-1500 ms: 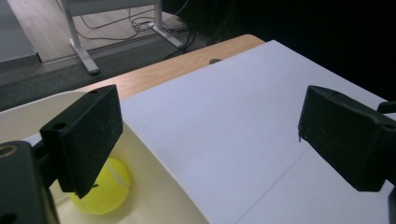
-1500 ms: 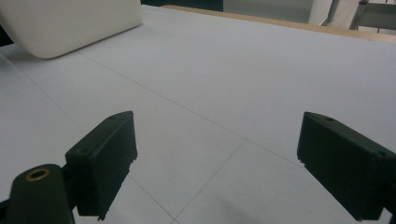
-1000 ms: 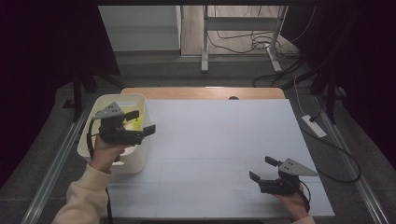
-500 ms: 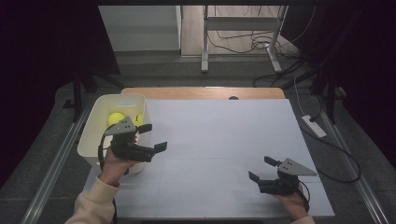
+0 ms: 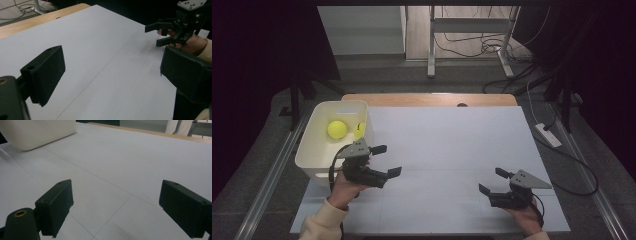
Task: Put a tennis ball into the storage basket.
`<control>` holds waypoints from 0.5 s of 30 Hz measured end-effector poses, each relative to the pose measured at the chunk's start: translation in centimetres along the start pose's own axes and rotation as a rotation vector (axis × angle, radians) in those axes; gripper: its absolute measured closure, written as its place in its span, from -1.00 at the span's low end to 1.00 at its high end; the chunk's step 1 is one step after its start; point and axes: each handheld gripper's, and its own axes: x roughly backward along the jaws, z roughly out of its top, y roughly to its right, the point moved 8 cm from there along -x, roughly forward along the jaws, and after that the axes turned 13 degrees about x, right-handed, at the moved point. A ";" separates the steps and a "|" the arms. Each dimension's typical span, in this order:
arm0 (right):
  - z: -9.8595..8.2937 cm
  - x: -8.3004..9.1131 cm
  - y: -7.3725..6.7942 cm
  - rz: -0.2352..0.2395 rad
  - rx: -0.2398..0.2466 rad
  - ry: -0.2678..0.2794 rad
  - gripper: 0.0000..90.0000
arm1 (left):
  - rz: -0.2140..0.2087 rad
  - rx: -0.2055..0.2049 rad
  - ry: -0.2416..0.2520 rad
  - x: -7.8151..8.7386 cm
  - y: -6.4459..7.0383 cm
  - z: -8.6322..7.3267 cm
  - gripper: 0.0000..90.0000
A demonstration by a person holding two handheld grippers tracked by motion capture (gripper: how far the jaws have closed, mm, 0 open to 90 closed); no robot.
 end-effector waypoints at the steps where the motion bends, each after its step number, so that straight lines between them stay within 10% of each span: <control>1: 0.0 0.0 0.0 0.000 0.001 0.000 -0.74 | 0.000 -0.007 0.000 0.0 0.2 -0.1 -0.85; 15: 0.0 0.0 -0.1 0.003 0.004 0.000 -0.74 | -0.071 -0.034 -0.034 -1.5 2.1 -3.8 -0.85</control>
